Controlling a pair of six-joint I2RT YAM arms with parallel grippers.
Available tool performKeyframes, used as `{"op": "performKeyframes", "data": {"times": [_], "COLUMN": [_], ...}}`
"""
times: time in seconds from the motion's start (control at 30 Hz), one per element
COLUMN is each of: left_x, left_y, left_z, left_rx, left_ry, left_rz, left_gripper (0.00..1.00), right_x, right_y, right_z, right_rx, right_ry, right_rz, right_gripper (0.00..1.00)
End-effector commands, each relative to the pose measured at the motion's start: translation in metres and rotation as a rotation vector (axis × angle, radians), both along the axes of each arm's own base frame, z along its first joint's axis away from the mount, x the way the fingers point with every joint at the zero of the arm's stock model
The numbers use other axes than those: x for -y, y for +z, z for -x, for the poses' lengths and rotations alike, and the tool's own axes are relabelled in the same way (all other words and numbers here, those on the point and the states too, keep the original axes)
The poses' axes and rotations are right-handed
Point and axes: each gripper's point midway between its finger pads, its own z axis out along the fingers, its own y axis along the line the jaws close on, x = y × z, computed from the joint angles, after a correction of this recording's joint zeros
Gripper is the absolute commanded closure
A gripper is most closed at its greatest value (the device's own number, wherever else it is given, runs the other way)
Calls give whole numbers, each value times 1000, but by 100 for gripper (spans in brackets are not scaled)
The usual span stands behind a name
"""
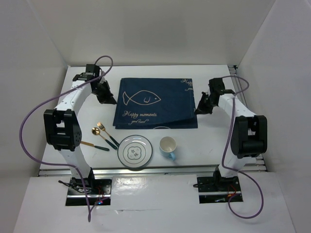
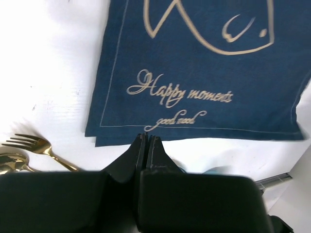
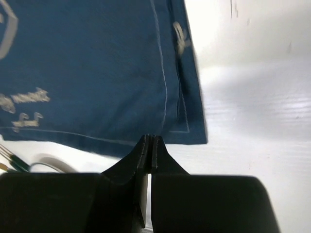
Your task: Set the dinner table for one person
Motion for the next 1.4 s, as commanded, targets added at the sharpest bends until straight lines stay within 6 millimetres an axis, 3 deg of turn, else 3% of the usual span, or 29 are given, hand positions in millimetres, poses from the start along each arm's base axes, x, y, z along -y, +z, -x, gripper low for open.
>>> {"op": "performKeyframes", "data": {"times": [0.0, 0.1, 0.17, 0.27, 0.33, 0.37, 0.4, 0.43, 0.5, 0.57, 0.6, 0.63, 0.87, 1.17, 1.3, 1.33, 1.37], "left_x": [7, 10, 10, 8, 7, 1, 2, -1, -2, -6, -8, -9, -13, -17, -5, -5, -3], "left_y": [36, 46, 50, 37, 13, -8, -16, -24, -37, -55, -55, -65, -102, -118, -119, -119, -119], "left_z": [-9, -11, -11, -3, 8, 14, 20, 22, 28, 31, 29, 33, 43, 47, 48, 48, 48], "left_rx": [79, 97, 107, 82, 15, -30, -53, -61, -78, -112, -103, -130, -210, -240, -243, -243, -243], "left_ry": [-44, -54, -54, -56, -53, -37, -40, -35, -33, -27, -23, -21, -35, -31, -62, -63, -66], "left_rz": [25, 42, 42, 27, 4, -30, -45, -59, -85, -106, -114, -124, -187, -210, -144, -144, -132], "left_gripper": [100, 100, 100, 100, 99, 75, 75, 52, 34, 26, 26, 26, 25, 22, 50, 68, 75], "right_x": [10, 12, 13, 13, 9, 9, 9, 8, 7, 6, 6, 6, 2, 3, 1, 1, 1], "right_y": [57, 74, 74, 60, 47, 40, 33, 30, 17, 6, 1, -2, -19, -42, -51, -57, -57], "right_z": [-24, -31, -31, -22, -13, -9, -7, -4, 1, 7, 11, 11, 15, 22, 28, 31, 31], "right_rx": [148, 190, 193, 155, 122, 108, 88, 81, 41, 10, -5, -2, -45, -102, -124, -136, -136], "right_ry": [-39, -47, -38, -37, -23, -23, -22, -8, -3, 10, 10, 10, 20, 20, 24, 24, 24], "right_rz": [41, 49, 55, 57, 37, 38, 39, 35, 28, 25, 26, 26, 7, 9, 1, 1, 1], "right_gripper": [100, 100, 100, 100, 100, 100, 100, 100, 82, 71, 59, 56, 55, 55, 55, 54, 54]}}
